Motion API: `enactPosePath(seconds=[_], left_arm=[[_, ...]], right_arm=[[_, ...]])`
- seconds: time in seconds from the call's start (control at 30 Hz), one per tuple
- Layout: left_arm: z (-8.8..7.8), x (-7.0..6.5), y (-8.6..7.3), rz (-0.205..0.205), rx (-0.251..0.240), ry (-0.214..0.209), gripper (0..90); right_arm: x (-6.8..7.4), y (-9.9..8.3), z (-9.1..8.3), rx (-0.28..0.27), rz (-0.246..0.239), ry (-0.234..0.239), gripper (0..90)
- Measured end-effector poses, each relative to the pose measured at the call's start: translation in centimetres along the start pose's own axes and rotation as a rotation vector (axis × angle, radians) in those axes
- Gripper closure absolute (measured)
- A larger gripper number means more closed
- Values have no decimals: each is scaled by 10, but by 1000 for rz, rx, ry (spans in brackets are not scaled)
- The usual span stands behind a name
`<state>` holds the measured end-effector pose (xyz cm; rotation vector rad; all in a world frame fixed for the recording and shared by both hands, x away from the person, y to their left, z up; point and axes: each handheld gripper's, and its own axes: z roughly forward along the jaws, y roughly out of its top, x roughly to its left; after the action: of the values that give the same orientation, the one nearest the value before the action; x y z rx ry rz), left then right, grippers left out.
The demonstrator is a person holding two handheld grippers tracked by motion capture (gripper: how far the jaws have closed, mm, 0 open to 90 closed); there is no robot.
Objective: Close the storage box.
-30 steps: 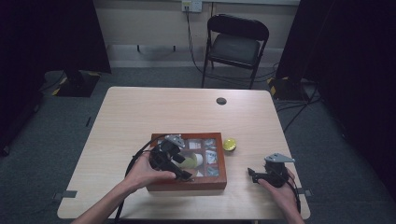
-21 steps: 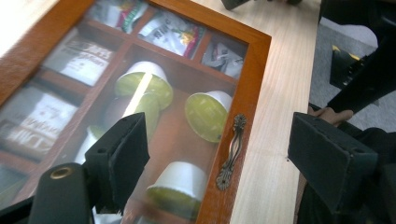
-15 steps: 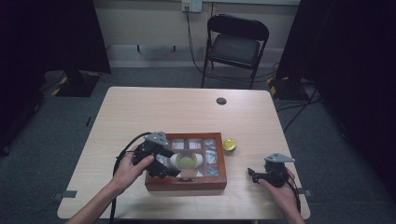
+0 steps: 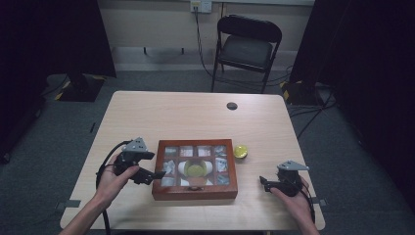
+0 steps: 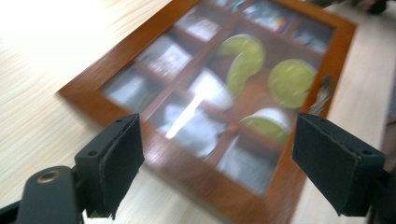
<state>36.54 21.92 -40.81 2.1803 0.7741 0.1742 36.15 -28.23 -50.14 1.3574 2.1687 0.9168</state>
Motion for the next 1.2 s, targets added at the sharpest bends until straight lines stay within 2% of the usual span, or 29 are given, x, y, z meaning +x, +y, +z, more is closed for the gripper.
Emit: enactPosePath(seconds=[0.07,0.23,0.33,0.37,0.4,0.43,0.47,0.5,0.53,0.57,0.6,0.67,0.7,0.8,0.83,0.97,1.03,1.1,1.13,1.2], left_arm=[[-6,8,-9,-24,3,24,163],[-14,19,-20,-55,-2,64,163],[-19,27,-32,-101,0,99,163],[-19,27,-32,-101,0,99,163],[-20,31,-38,-127,-5,116,164],[-20,31,-38,-127,-5,116,165],[-22,37,-44,-151,-36,131,164],[-22,37,-44,-151,-36,131,165],[-23,41,-48,-172,-42,140,164],[-23,44,-52,-187,-43,156,163],[-23,51,-62,-208,-42,195,164],[-21,57,-71,-236,-21,222,156],[-21,57,-71,-236,-21,222,157],[-17,63,-82,-248,-1,299,157],[-17,63,-82,-248,-1,299,157],[-13,68,-92,-264,4,369,157],[-8,71,-100,-292,35,371,158],[-4,73,-104,-289,54,381,164],[-2,73,-105,-287,56,395,161],[-1,73,-107,-287,56,399,157]], right_arm=[[0,0,0,0,0,-1,135],[0,0,0,0,0,-1,135],[0,0,0,0,0,0,135],[0,0,0,0,0,-1,135],[0,0,0,0,0,-1,135],[0,0,0,0,0,-1,135],[0,0,0,0,0,-1,135],[0,0,0,0,0,-1,135],[0,0,0,0,0,0,135],[0,0,0,0,0,-1,135],[0,0,0,0,0,-1,135],[0,0,0,0,0,0,135],[0,0,0,0,0,0,135],[0,0,0,0,0,0,135],[0,0,0,0,0,0,135],[0,0,0,0,0,-1,135],[0,0,0,0,0,0,135],[0,0,0,0,0,0,135],[0,0,0,0,0,-1,135],[0,0,0,0,-1,0,135]])
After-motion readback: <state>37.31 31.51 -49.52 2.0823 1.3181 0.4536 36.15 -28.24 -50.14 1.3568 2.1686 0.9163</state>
